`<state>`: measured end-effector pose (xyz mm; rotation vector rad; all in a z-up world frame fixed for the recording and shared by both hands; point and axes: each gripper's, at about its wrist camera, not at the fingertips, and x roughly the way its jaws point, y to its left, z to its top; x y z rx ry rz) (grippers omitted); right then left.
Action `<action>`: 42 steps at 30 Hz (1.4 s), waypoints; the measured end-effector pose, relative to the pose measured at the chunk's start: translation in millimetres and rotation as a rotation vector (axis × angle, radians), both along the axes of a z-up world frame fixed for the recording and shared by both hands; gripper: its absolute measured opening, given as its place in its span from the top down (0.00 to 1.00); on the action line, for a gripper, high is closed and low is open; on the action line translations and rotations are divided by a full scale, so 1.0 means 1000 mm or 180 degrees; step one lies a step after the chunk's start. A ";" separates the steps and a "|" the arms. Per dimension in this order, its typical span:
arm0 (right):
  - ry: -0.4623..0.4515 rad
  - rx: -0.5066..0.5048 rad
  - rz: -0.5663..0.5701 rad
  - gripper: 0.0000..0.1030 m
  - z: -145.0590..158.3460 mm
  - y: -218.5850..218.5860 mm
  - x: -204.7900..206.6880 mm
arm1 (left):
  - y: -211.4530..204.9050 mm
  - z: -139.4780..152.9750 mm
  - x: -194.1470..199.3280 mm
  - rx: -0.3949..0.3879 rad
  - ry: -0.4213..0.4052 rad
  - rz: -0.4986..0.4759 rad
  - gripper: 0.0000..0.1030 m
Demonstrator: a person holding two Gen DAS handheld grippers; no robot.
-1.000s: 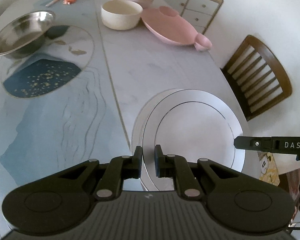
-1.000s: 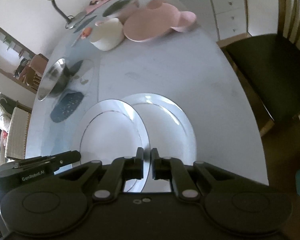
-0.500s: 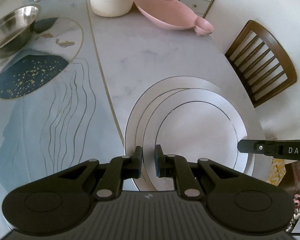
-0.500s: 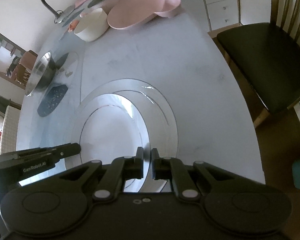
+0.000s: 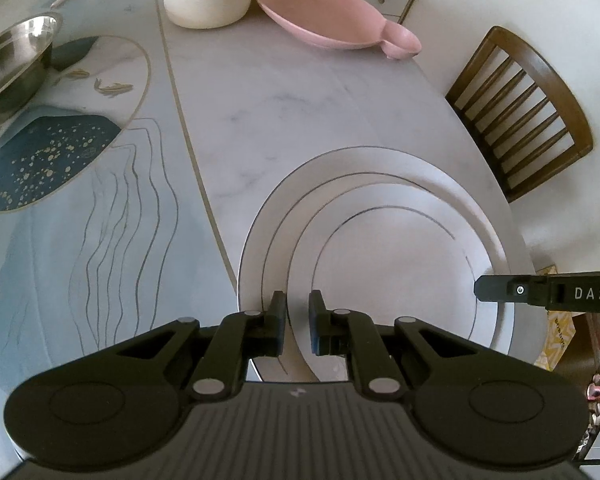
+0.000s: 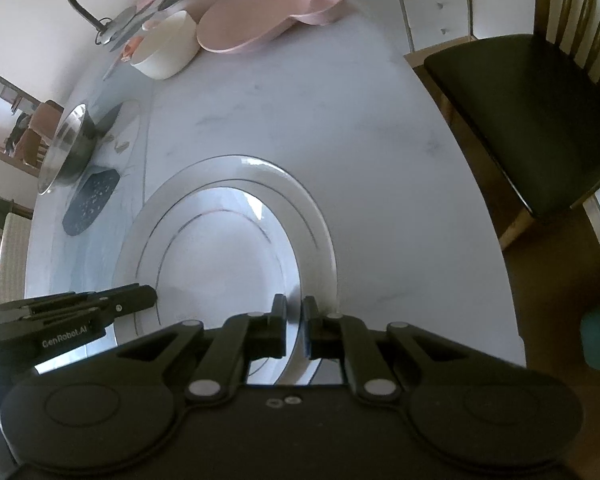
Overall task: Organize plates and bowls
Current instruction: 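Lower the small plate onto the large plate and open both grippers, then lift both grippers away and move the right gripper toward the pink bear plate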
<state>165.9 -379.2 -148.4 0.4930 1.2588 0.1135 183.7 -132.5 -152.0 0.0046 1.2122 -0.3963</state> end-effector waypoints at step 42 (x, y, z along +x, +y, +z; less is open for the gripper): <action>-0.0967 -0.0479 0.0252 0.43 0.107 0.059 -0.041 | 0.024 0.114 -0.058 -0.0083 -0.1105 0.0015 0.65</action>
